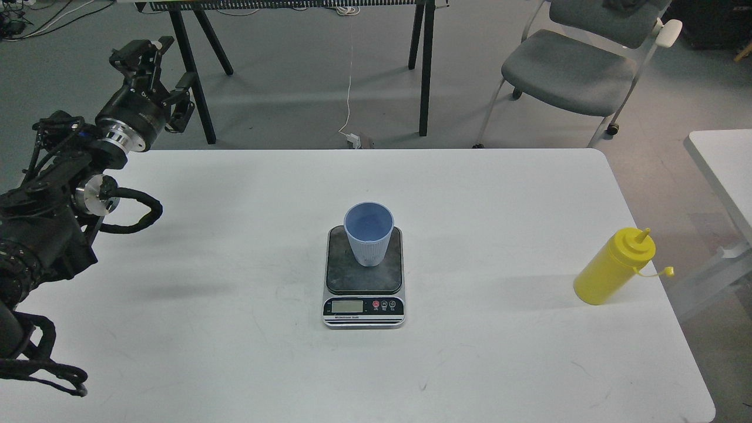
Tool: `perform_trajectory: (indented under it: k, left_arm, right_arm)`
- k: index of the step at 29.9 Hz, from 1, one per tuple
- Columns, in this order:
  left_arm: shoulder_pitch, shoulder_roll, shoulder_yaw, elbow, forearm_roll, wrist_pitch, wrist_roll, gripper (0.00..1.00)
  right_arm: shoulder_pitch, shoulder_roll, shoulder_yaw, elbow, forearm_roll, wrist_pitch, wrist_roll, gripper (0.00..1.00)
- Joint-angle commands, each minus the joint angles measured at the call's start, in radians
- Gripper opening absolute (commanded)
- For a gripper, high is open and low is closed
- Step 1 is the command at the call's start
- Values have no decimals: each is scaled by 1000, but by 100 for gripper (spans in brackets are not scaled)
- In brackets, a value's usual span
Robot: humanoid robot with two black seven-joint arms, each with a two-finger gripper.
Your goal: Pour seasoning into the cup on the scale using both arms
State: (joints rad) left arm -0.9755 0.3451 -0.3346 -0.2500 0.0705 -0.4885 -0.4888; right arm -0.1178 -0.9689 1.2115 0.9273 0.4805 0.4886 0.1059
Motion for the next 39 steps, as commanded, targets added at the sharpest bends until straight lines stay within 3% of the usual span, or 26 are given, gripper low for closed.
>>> perform_trajectory:
  k: [1, 8, 14, 24, 32, 39]
  left_arm:
    - [-2, -3, -1, 0, 0, 0, 0, 68]
    - [-12, -28, -1, 0, 0, 0, 0, 68]
    - [-18, -28, -3, 0, -2, 0, 0, 68]
    - [-49, -28, -3, 1, -6, 0, 0, 68]
    - [-57, -29, -3, 1, -8, 0, 0, 68]
    - [-58, -29, -3, 1, -9, 0, 0, 68]
  right_arm:
    - [215, -21, -9, -59, -68, 0, -9, 99]
    - [599, 16, -176, -67, -145, 0, -26, 99]
    - [836, 185, -331, -81, -145, 0, -25, 99]
    - [840, 478, -340, -120, -149, 0, -23, 99]
    - [836, 584, -340, -183, -204, 0, -26, 99]
    - [843, 601, -342, -193, -212, 0, -26, 99]
